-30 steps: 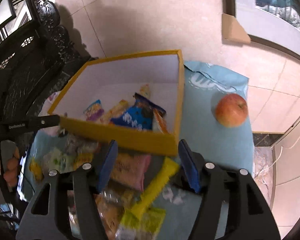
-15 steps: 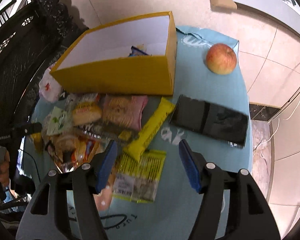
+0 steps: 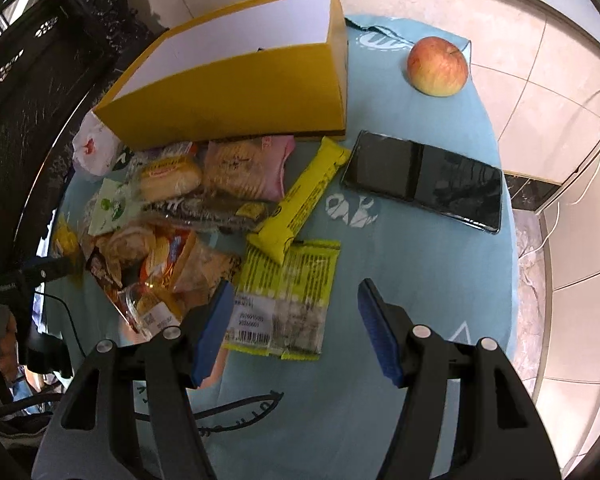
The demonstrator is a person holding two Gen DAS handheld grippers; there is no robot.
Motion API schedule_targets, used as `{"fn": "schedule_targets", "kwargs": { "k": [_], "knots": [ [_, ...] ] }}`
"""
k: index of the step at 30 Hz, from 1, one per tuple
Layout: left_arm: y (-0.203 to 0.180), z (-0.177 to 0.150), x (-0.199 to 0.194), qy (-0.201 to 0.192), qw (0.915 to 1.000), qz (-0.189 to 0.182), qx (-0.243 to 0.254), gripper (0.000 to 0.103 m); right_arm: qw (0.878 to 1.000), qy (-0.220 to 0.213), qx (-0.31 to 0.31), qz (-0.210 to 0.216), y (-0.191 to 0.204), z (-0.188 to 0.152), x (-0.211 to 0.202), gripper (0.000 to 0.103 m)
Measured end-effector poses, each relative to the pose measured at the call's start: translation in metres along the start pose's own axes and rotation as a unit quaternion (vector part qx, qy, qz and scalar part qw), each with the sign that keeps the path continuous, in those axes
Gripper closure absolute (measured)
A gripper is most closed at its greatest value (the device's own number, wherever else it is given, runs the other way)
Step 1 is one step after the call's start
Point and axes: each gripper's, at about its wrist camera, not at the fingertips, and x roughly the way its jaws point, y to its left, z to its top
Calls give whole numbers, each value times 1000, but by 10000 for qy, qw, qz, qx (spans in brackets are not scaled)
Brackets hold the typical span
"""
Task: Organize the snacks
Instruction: 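Grasp a yellow barcode snack bag with the left gripper while the right grasps a yellow-green pack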
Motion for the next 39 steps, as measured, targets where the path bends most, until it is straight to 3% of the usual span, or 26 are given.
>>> {"fn": "schedule_targets", "kwargs": {
  "k": [15, 23, 27, 30, 33, 35, 37, 39],
  "knots": [
    [60, 12, -4, -165, 9978, 486, -412, 11, 9998, 153, -44, 88, 7, -9, 5, 38],
    [72, 17, 20, -54, 9968, 685, -411, 11, 9998, 209, -38, 65, 7, -7, 6, 38],
    [75, 21, 34, 3, 9969, 604, -507, 10, 9997, 252, -53, 57, 9, -4, 8, 38],
    [74, 23, 48, 30, 9966, 735, -370, 2, 9996, 269, -73, 61, 10, -2, 9, 38],
    [75, 20, 66, 292, 9953, 878, -295, 2, 9996, 285, -69, 44, 10, 1, 11, 38],
    [75, 17, 69, 330, 9955, 821, -329, 7, 9995, 315, -54, 31, 10, 2, 14, 38],
    [74, 18, 65, 253, 9951, 906, -300, 33, 9994, 351, -38, 35, 9, 3, 17, 37],
    [74, 20, 61, 285, 9962, 768, -309, 38, 9993, 372, -44, 50, 11, 4, 19, 37]
  ]
}}
